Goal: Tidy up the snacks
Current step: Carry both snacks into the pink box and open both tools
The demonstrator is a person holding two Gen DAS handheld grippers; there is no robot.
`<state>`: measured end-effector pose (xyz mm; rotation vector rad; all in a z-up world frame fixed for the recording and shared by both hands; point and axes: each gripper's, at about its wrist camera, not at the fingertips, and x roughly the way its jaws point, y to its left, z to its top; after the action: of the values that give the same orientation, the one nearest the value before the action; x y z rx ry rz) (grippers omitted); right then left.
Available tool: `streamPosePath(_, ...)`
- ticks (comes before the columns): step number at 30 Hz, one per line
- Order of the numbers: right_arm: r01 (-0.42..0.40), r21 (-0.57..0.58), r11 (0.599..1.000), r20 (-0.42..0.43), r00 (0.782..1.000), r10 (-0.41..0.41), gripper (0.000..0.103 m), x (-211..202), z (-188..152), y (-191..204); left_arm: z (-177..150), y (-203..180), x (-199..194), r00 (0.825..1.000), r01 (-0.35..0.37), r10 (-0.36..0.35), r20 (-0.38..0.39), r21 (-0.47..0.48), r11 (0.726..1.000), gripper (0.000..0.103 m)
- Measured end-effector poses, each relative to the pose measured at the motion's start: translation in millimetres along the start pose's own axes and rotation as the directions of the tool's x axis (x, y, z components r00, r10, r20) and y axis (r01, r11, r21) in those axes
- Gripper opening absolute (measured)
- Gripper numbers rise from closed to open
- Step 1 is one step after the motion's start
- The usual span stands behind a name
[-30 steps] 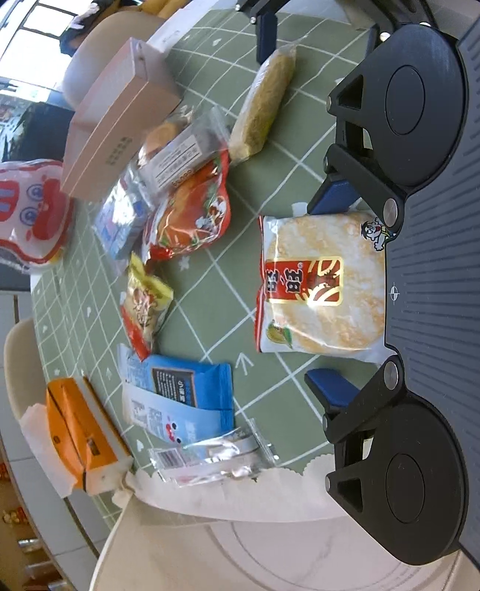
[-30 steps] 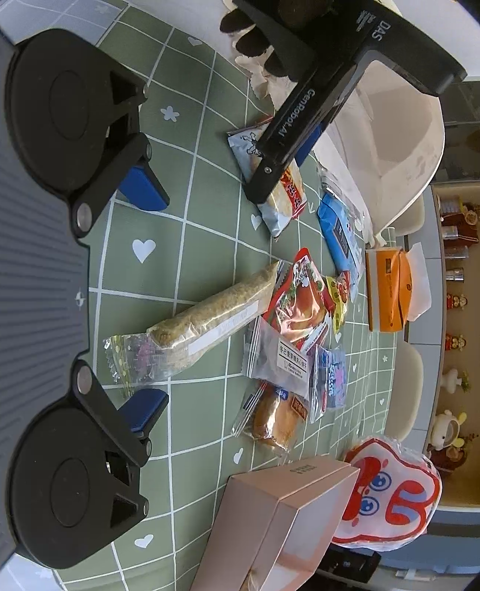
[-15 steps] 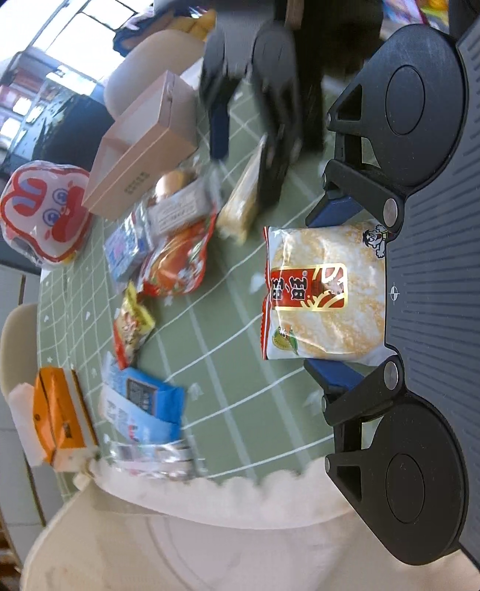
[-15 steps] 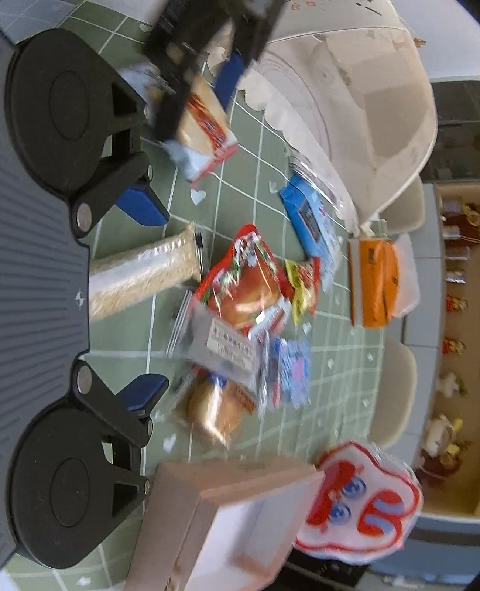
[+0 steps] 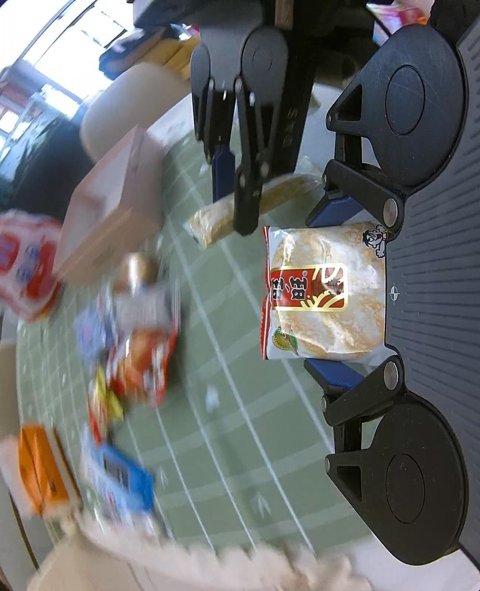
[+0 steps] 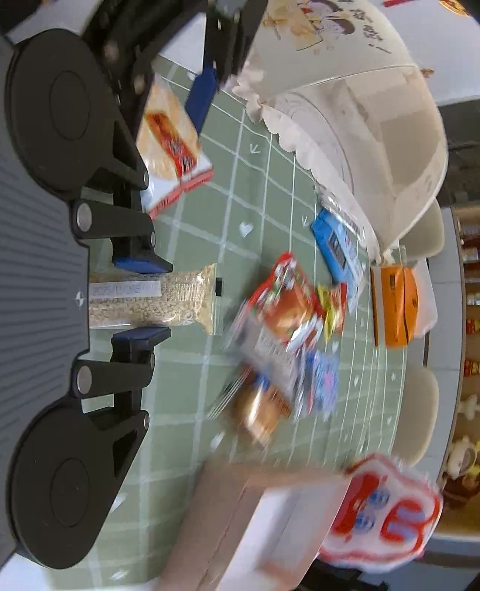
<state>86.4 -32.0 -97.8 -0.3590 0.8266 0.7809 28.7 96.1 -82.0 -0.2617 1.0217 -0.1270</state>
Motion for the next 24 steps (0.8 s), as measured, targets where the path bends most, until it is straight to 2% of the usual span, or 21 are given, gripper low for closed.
streamPosePath(4, 0.067, 0.047, 0.997, 0.015, 0.998, -0.067, 0.029, -51, -19, -42, 30, -57, 9, 0.998, 0.06, -0.06, -0.001, 0.092, 0.994, 0.081)
streamPosePath(8, 0.148, 0.095, 0.984, 0.128, 0.979, -0.16, 0.029, -115, -10, -100, 75, -112, 5, 0.993, 0.081, -0.096, 0.072, 0.183, 0.98, 0.081)
streamPosePath(10, 0.193, 0.1, 0.976, 0.21, 0.955, -0.211, 0.029, -146, 5, -125, 106, -139, -5, 0.984, 0.062, -0.099, 0.146, 0.237, 0.97, 0.081)
streamPosePath(14, 0.249, 0.109, 0.962, 0.376, 0.886, -0.272, 0.029, -199, 47, -170, 163, -179, -21, 0.955, -0.001, -0.087, 0.283, 0.298, 0.954, 0.081)
streamPosePath(17, 0.254, 0.123, 0.959, 0.449, 0.848, -0.282, 0.029, -219, 76, -200, 196, -197, -20, 0.935, -0.034, -0.078, 0.346, 0.307, 0.951, 0.081)
streamPosePath(19, 0.274, 0.112, 0.955, 0.48, 0.827, -0.293, 0.029, -221, 89, -213, 211, -202, -10, 0.93, -0.054, -0.061, 0.363, 0.297, 0.953, 0.081)
streamPosePath(21, 0.269, 0.115, 0.956, 0.484, 0.825, -0.29, 0.029, -217, 98, -225, 225, -200, 8, 0.926, -0.059, -0.047, 0.376, 0.267, 0.962, 0.081)
streamPosePath(24, 0.228, 0.125, 0.966, 0.456, 0.851, -0.26, 0.029, -198, 103, -241, 239, -176, 49, 0.929, -0.034, -0.025, 0.37, 0.151, 0.988, 0.081)
